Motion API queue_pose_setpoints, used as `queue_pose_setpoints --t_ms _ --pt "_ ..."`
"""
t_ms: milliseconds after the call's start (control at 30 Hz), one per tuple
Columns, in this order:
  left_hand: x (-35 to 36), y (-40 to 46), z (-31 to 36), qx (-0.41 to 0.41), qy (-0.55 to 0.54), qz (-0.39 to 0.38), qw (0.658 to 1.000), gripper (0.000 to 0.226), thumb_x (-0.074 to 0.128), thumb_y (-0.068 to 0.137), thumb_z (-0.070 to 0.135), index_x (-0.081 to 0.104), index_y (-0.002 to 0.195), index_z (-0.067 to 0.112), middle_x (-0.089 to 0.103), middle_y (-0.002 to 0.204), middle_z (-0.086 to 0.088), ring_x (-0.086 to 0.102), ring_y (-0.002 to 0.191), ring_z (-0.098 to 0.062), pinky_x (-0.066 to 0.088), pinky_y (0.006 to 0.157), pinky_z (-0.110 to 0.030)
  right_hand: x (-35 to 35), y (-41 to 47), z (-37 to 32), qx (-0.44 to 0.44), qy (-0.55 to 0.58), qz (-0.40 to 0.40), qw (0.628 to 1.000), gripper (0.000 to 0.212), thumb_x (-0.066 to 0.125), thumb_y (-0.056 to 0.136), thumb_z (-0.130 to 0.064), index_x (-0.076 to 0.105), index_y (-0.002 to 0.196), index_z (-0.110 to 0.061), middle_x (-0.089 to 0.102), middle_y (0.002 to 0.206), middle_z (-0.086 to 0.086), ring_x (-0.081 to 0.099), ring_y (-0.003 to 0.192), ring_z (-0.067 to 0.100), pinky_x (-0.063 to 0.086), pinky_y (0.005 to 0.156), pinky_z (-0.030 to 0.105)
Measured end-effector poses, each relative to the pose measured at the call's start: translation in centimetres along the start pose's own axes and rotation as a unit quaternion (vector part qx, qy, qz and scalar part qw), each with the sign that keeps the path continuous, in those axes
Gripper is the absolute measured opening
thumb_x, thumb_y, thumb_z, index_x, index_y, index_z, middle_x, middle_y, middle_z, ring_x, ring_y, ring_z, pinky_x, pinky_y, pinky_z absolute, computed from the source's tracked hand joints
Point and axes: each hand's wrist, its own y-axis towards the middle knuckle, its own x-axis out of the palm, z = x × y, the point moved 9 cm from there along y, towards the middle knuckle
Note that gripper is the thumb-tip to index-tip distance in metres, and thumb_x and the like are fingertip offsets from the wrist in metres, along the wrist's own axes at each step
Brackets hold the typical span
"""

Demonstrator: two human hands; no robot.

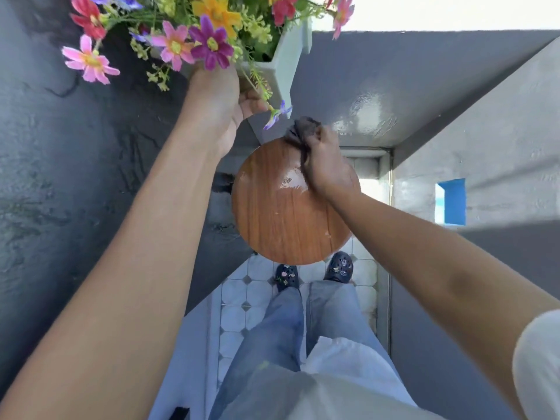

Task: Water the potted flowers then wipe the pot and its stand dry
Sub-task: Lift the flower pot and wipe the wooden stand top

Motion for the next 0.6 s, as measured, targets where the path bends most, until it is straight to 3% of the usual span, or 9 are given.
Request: queue_pose_setpoints --t_ms 100,167,233,333,400,467,567,600 --pt "0.0 0.0 0.1 0.002 0.002 -0.003 1.000 0.029 0.026 0.102 0.012 0.051 0.089 0.004 0.053 0.084 -0.019 0.050 0.057 -0.019 0.045 0.042 -0.022 -0.7 -3.0 -3.6 -0.026 -0.048 0.015 0.998 0.029 0.057 0.086 -0.015 0.070 0.112 -0.018 0.062 0.112 0.008 0.060 0.101 0.030 0.052 0.078 0.036" --pt "0.1 0.0 0.1 0.003 0.003 -0.006 1.000 0.029 0.025 0.103 0.013 0.051 0.093 0.003 0.052 0.082 -0.018 0.050 0.054 -0.019 0.045 0.042 -0.023 3.1 -4.8 -7.1 -0.080 0.011 -0.049 0.996 0.029 0.062 0.083 -0.005 0.073 0.110 -0.009 0.060 0.115 0.015 0.055 0.105 0.035 0.054 0.080 0.043" --pt "0.3 0.0 0.0 0.002 -0.002 -0.003 1.000 0.032 0.025 0.103 0.012 0.051 0.087 0.004 0.052 0.079 -0.017 0.049 0.056 -0.020 0.045 0.041 -0.022 6.7 -7.0 -11.4 -0.163 0.055 -0.123 0.977 0.029 0.061 0.088 -0.006 0.070 0.115 -0.009 0.053 0.118 0.013 0.048 0.107 0.033 0.054 0.073 0.042" --pt "0.4 -0.2 -0.1 -0.003 -0.006 0.001 1.000 0.035 0.024 0.102 0.009 0.051 0.079 0.006 0.051 0.079 -0.016 0.047 0.054 -0.019 0.045 0.041 -0.023 8.8 -8.9 -15.5 -0.275 0.051 -0.206 0.938 0.034 0.060 0.090 -0.008 0.066 0.123 -0.011 0.049 0.124 0.010 0.045 0.108 0.029 0.055 0.069 0.040" --pt "0.4 -0.2 -0.2 -0.006 -0.005 0.004 1.000 0.035 0.023 0.101 0.009 0.050 0.079 0.006 0.050 0.084 -0.018 0.047 0.055 -0.019 0.044 0.042 -0.023 9.0 -7.6 -15.2 -0.307 0.031 -0.215 0.927 0.040 0.060 0.087 -0.007 0.065 0.127 -0.011 0.048 0.127 0.012 0.046 0.112 0.031 0.056 0.072 0.042" --pt "0.4 -0.3 -0.2 -0.009 -0.013 0.009 1.000 0.035 0.024 0.101 0.009 0.051 0.078 0.008 0.051 0.080 -0.017 0.048 0.060 -0.021 0.044 0.041 -0.021 6.5 -4.5 -12.9 -0.260 0.035 -0.171 0.950 0.044 0.058 0.086 -0.006 0.063 0.129 -0.012 0.051 0.124 0.015 0.048 0.111 0.034 0.056 0.073 0.042" --pt "0.1 -0.3 -0.6 -0.013 -0.016 0.016 1.000 0.031 0.026 0.100 0.011 0.049 0.079 0.009 0.050 0.078 -0.015 0.050 0.064 -0.022 0.045 0.041 -0.021 1.9 -0.8 -4.3 -0.046 0.031 -0.059 0.997 0.044 0.053 0.086 -0.014 0.061 0.129 -0.023 0.053 0.115 0.009 0.057 0.097 0.032 0.046 0.075 0.029" --pt "-0.1 -0.3 -0.8 -0.013 -0.012 0.018 1.000 0.030 0.026 0.100 0.011 0.049 0.080 0.008 0.050 0.079 -0.016 0.051 0.063 -0.022 0.046 0.041 -0.021 0.3 -0.6 -1.6 0.015 0.030 -0.018 0.999 0.042 0.050 0.088 -0.020 0.057 0.128 -0.030 0.050 0.113 0.005 0.059 0.092 0.031 0.049 0.072 0.032"
